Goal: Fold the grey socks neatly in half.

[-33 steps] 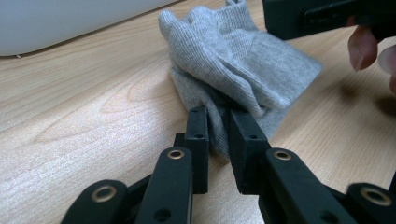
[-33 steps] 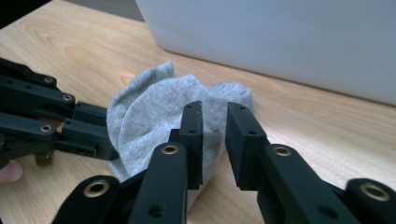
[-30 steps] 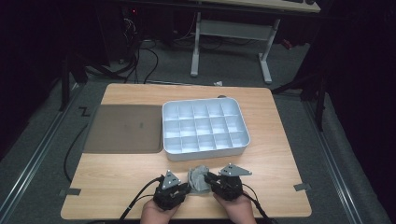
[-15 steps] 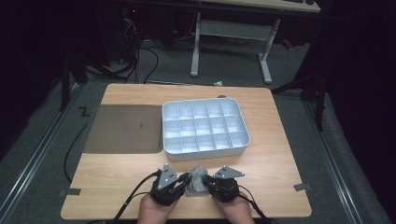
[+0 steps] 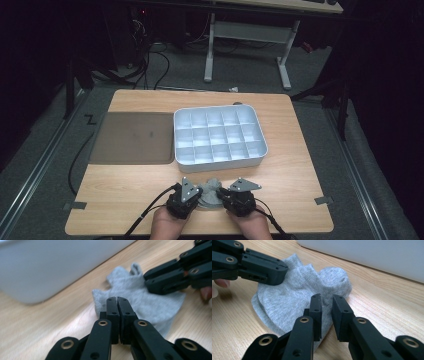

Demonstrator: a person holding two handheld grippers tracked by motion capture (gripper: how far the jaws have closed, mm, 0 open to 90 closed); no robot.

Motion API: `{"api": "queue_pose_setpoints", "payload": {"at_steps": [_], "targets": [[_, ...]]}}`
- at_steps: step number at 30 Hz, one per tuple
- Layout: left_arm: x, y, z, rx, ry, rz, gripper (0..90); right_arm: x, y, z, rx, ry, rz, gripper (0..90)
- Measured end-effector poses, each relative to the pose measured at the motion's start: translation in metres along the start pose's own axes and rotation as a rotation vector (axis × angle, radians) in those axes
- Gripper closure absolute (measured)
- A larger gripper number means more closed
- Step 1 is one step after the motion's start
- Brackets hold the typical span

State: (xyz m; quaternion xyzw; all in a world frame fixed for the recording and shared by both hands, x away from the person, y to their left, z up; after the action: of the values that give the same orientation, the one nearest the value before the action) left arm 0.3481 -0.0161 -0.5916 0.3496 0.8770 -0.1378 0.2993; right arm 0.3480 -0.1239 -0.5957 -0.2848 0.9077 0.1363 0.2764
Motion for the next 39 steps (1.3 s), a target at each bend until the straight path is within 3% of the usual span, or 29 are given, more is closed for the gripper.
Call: {"api": "queue_pose_setpoints", "payload": {"at_steps": [4,8,10,13,15,17,22,23,24,26,30,32,36,39], "targets": [[0.002,0.0,0.0,0.014,-0.019,-0.013,90.0,0.0,0.0,0.0,-0.005,0.001,0.011,79.0],[0.001,-0.001,0.0,0.055,-0.033,-0.047,90.0,0.0,0.0,0.0,-0.005,0.0,0.01,78.2],[0.0,-0.003,0.0,0.06,-0.036,-0.042,89.8,0.0,-0.001,-0.001,-0.003,-0.005,0.012,75.9],[-0.001,-0.006,0.001,0.058,-0.04,-0.037,88.8,-0.002,-0.003,-0.008,-0.011,-0.036,0.038,70.6],[-0.001,-0.008,0.001,0.065,-0.041,-0.039,87.7,-0.004,-0.004,-0.02,-0.06,-0.074,0.093,64.2],[-0.001,-0.011,0.001,0.075,-0.042,-0.041,87.4,-0.003,-0.005,-0.023,-0.073,-0.076,0.116,62.7],[-0.003,-0.015,0.0,0.086,-0.047,-0.042,86.3,0.008,-0.006,-0.019,-0.088,-0.036,0.164,56.1],[-0.006,-0.014,-0.007,0.085,-0.082,-0.056,83.1,0.011,-0.007,-0.014,-0.083,-0.01,0.165,55.8],[-0.006,-0.014,-0.007,0.085,-0.082,-0.056,82.8,0.011,-0.007,-0.014,-0.083,-0.01,0.165,55.8],[-0.013,-0.019,-0.016,0.085,-0.123,-0.042,82.6,0.014,-0.007,-0.01,-0.077,0.014,0.162,56.0],[-0.025,-0.041,-0.02,0.125,-0.147,0.022,81.7,0.013,-0.006,-0.008,-0.06,0.012,0.137,57.7],[-0.028,-0.046,-0.014,0.121,-0.131,0.037,81.7,0.013,-0.006,-0.009,-0.053,0.014,0.133,58.5],[-0.016,-0.036,0.009,0.055,-0.021,0.034,86.9,0.013,-0.005,-0.009,-0.058,0.013,0.133,58.8],[-0.012,-0.032,0.012,0.027,-0.028,0.043,90.0,0.014,-0.004,-0.009,-0.072,0.017,0.134,56.7]]}}
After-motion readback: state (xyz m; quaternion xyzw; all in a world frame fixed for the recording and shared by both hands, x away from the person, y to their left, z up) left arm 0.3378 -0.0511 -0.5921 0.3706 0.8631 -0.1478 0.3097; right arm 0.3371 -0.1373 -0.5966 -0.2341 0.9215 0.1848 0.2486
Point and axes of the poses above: each handheld gripper's, and its own axes: z roughly forward along the jaws, x roughly out of its underside, y roughly to its left, the point moved 10 cm from there along z, roughly forward along the jaws, and after that the axes turned 13 degrees about y, right-handed, at the moved point
